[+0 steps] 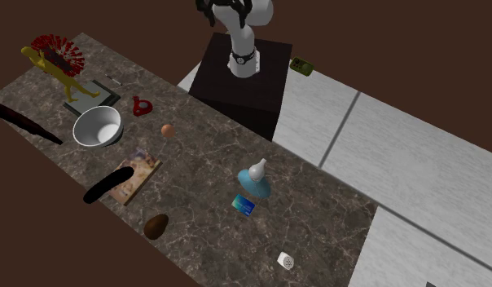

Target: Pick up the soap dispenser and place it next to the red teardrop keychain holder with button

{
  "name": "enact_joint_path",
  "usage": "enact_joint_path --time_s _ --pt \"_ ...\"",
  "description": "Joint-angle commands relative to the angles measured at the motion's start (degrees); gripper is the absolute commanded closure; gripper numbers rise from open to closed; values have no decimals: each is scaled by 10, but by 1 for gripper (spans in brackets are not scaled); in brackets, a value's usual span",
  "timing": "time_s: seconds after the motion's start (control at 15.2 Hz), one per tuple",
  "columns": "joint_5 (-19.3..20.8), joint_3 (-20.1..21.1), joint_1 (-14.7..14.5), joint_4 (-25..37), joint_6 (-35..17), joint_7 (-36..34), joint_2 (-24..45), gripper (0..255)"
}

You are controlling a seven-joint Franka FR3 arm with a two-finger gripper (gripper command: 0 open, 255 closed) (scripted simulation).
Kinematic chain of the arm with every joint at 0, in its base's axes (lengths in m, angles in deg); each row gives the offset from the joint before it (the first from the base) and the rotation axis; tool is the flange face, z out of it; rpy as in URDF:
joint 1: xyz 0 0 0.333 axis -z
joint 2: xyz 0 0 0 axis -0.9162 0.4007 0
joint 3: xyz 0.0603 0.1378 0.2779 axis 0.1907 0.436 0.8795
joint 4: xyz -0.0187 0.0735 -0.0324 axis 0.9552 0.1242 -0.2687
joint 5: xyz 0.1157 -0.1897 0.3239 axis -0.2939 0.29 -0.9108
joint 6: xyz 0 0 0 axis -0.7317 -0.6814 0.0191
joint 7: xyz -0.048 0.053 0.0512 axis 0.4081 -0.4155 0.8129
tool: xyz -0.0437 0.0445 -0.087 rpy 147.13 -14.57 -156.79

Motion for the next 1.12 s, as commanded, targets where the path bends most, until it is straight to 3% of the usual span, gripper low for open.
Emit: enact_joint_path --time_s 0.0,0.53,1.06 --pt "0 0 0 0 0 0 0 0" --pt "-6 58 -12 -8 -156 -26 110 0" --pt "17 114 -14 36 -290 -65 252 0"
